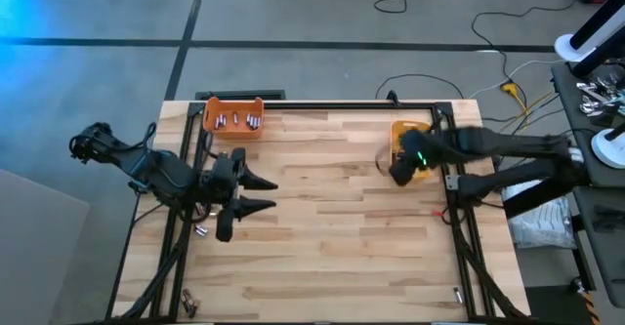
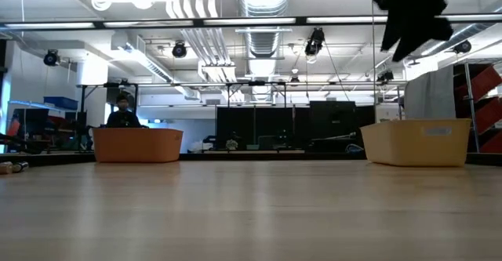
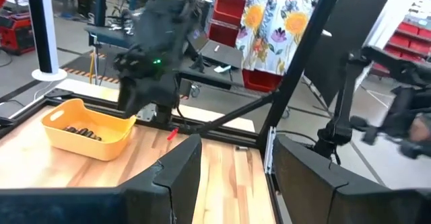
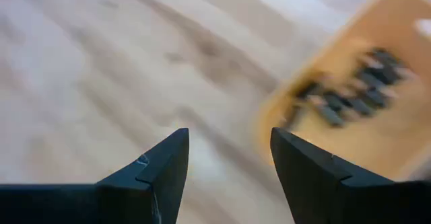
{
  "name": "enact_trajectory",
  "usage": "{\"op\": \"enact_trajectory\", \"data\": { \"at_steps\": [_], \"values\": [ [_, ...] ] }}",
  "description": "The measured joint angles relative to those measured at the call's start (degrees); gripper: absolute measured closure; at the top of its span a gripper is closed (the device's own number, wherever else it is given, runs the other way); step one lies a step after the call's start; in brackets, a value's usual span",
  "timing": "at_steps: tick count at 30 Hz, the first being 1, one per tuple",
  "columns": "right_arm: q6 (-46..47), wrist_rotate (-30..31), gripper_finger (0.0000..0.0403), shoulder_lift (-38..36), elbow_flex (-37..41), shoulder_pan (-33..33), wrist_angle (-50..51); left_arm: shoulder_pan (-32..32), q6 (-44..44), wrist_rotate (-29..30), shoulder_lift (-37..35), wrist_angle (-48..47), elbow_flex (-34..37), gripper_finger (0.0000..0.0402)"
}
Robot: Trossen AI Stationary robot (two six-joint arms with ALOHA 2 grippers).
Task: Sort batteries
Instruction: Put the silver battery into the orange bin
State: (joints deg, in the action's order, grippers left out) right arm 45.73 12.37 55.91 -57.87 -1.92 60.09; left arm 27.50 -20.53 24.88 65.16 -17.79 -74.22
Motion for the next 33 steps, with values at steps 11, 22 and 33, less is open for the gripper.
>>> {"op": "enact_trajectory", "data": {
  "at_steps": [11, 22, 33],
  "values": [
    [35.95, 9.62, 0.0225, 15.34, 0.00, 45.48, -11.94, 2.96, 1.12, -0.61, 7.14, 1.60, 0.00, 0.0238],
    [53.21, -22.67, 0.0204, 43.12, -9.81, 56.81, -13.97, 6.72, -1.01, -1.79, 14.30, 2.32, 0.00, 0.0238],
    [35.33, -41.35, 0.0145, 55.43, -19.83, 56.83, -2.45, 7.34, -2.16, -1.70, 15.59, 5.81, 0.00, 0.0238]
  ]
}}
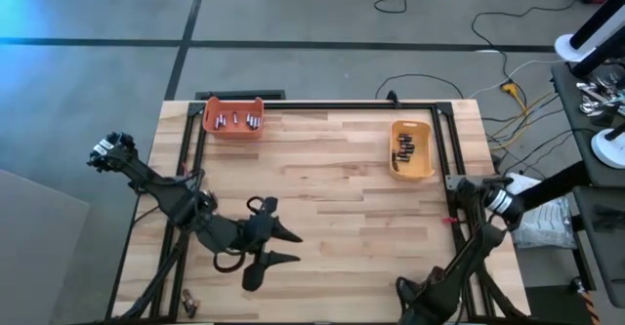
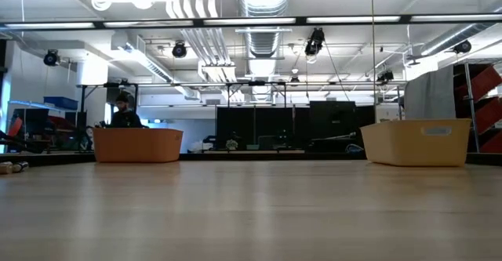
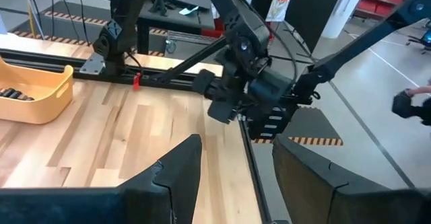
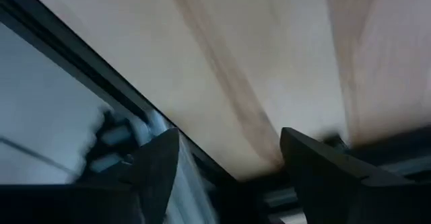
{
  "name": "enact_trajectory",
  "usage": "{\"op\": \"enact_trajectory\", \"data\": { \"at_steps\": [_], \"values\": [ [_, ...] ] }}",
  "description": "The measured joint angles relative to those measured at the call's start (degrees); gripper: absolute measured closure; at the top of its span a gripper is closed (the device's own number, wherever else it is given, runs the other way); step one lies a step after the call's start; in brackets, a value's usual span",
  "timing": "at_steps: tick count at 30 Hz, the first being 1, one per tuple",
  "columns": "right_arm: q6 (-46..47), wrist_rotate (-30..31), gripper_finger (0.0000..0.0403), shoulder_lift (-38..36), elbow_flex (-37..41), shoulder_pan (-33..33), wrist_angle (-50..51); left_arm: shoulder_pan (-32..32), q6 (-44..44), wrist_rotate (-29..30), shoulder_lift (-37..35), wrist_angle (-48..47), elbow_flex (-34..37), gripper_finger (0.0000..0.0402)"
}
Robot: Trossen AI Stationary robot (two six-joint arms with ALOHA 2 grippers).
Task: Sort batteries
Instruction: Put the silver battery into the orange bin
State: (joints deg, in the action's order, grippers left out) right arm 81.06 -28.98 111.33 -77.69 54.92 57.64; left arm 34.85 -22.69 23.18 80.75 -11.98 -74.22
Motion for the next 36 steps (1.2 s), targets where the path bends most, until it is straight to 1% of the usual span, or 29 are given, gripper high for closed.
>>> {"op": "enact_trajectory", "data": {
  "at_steps": [2, 5, 11, 15, 18, 26, 31, 36],
  "values": [
    [-2.88, -3.38, 0.0130, 0.71, 0.09, 0.00, 3.45, 0.46, -0.51, -0.10, -0.04, 0.01, 0.00, 0.0238],
    [-4.55, -4.49, 0.0110, 0.84, 0.17, -0.40, 8.57, 1.17, -0.58, -0.16, -0.07, 0.01, 0.00, 0.0238],
    [-7.69, -6.34, 0.0069, 0.30, 1.48, -1.53, 9.59, 2.14, -1.90, -0.16, -0.07, 0.06, 0.00, 0.0238],
    [-11.38, -7.53, 0.0055, 0.30, 3.41, -1.22, 9.60, 2.90, -2.08, -0.16, -0.04, 0.06, 0.00, 0.0238],
    [-13.31, -8.00, 0.0055, 0.30, 4.91, -1.30, 9.34, 3.45, -2.09, -0.18, -0.04, 0.03, 0.00, 0.0238],
    [-16.62, -13.44, 0.0070, 0.30, 9.23, -1.68, 5.07, 5.42, -3.33, -0.18, -0.04, -0.18, 0.00, 0.0238],
    [-16.63, -16.64, 0.0078, 0.30, 11.67, -1.70, 0.82, 7.22, -3.61, -0.16, -0.01, -1.08, 0.00, 0.0238],
    [-13.97, -17.57, 0.0088, 0.30, 14.50, -1.68, -5.06, 8.13, -4.06, 0.26, 0.00, -1.04, 0.00, 0.0238]
  ]
}}
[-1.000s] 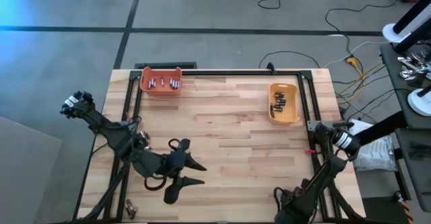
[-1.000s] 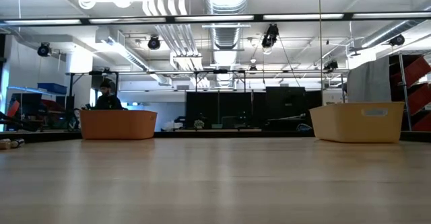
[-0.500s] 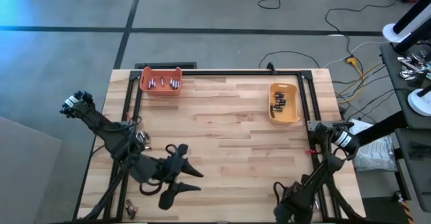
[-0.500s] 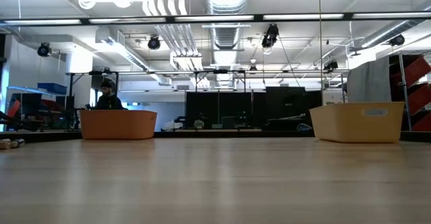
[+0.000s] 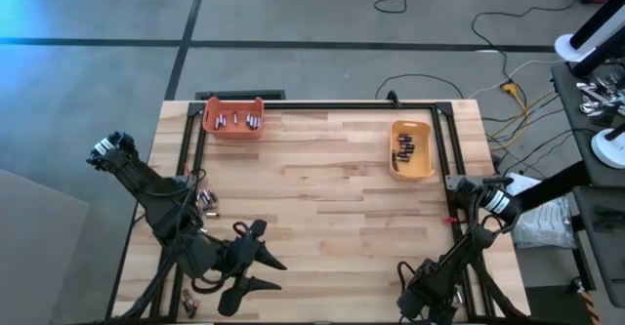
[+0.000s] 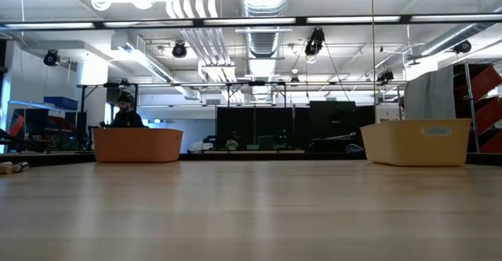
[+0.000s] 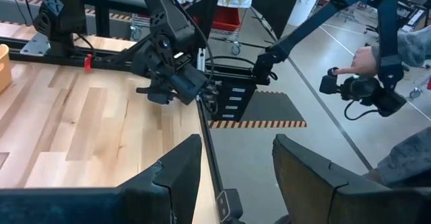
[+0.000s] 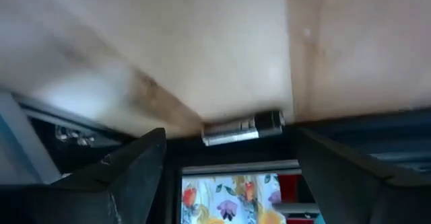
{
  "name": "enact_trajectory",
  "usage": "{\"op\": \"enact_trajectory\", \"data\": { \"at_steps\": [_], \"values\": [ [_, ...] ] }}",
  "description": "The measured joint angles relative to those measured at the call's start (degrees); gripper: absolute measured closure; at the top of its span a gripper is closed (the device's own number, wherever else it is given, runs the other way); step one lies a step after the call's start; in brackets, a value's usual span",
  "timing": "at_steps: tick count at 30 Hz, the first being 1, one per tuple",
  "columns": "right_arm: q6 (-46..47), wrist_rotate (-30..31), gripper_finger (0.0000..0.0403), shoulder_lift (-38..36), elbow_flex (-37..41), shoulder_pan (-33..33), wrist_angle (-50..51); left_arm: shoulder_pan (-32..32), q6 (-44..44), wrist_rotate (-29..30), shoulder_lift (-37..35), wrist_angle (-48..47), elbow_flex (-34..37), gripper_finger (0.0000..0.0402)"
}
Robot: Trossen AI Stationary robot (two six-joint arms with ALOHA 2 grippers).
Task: Sort batteries
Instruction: Put the silver battery into the orange bin
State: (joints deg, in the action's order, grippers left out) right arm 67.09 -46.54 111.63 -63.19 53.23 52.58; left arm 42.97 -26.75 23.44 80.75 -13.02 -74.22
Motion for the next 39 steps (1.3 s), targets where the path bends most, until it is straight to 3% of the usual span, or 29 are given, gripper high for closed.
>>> {"op": "enact_trajectory", "data": {
  "at_steps": [19, 39],
  "values": [
    [3.90, -1.01, 0.0172, -0.20, 2.73, 0.13, -4.39, 0.16, -2.55, 0.96, 0.00, 0.00, 0.00, 0.0238],
    [10.18, 3.45, 0.0204, -0.55, -1.28, 0.13, -7.11, 0.16, -2.94, 1.64, 0.00, 0.20, 0.00, 0.0238]
  ]
}}
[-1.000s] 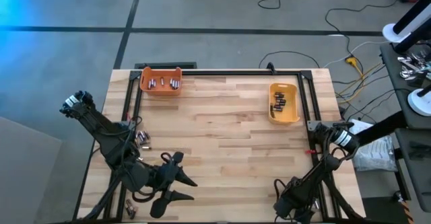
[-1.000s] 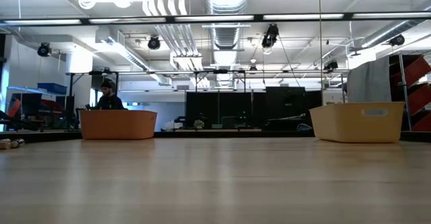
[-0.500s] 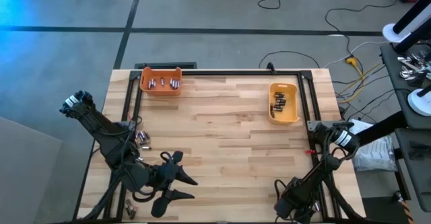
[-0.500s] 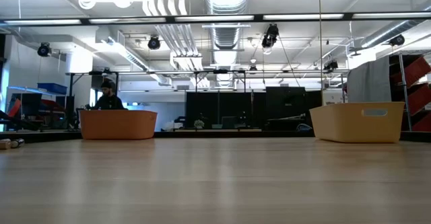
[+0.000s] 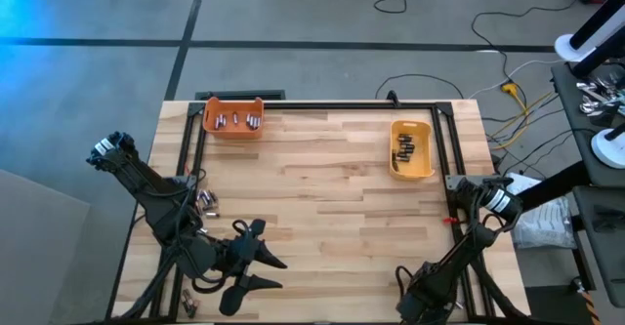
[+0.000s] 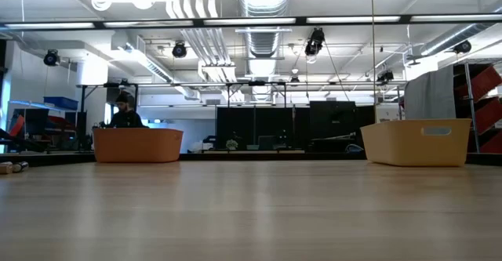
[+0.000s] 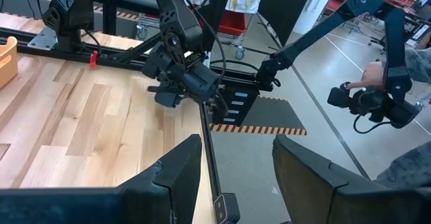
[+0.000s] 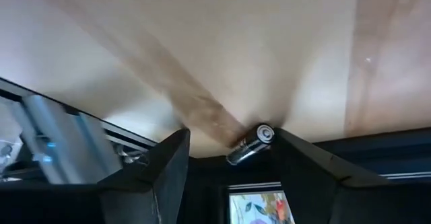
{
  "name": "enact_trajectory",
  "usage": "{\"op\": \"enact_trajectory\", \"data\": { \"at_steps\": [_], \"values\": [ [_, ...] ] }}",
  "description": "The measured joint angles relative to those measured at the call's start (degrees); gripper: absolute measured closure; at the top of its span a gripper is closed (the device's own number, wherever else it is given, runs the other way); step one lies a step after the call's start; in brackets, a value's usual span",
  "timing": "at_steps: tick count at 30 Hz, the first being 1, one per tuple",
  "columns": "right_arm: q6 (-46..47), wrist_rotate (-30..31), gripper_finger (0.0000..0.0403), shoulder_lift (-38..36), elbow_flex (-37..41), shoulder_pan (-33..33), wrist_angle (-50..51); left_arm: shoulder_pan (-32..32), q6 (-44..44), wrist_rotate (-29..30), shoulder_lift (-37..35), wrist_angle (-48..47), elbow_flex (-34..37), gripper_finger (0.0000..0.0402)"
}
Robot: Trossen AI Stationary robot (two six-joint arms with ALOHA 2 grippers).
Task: Sort batteries
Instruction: Put the silver battery into the orange bin
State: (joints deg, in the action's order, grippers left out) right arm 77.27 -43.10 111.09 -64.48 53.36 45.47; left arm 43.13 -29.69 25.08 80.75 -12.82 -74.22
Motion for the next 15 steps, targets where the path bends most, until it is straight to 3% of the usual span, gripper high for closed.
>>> {"op": "enact_trajectory", "data": {
  "at_steps": [15],
  "values": [
    [7.47, 1.53, 0.0228, -0.23, -0.81, 1.73, 0.49, 0.00, -1.11, 0.00, 0.00, 0.25, 0.00, 0.0238]
  ]
}}
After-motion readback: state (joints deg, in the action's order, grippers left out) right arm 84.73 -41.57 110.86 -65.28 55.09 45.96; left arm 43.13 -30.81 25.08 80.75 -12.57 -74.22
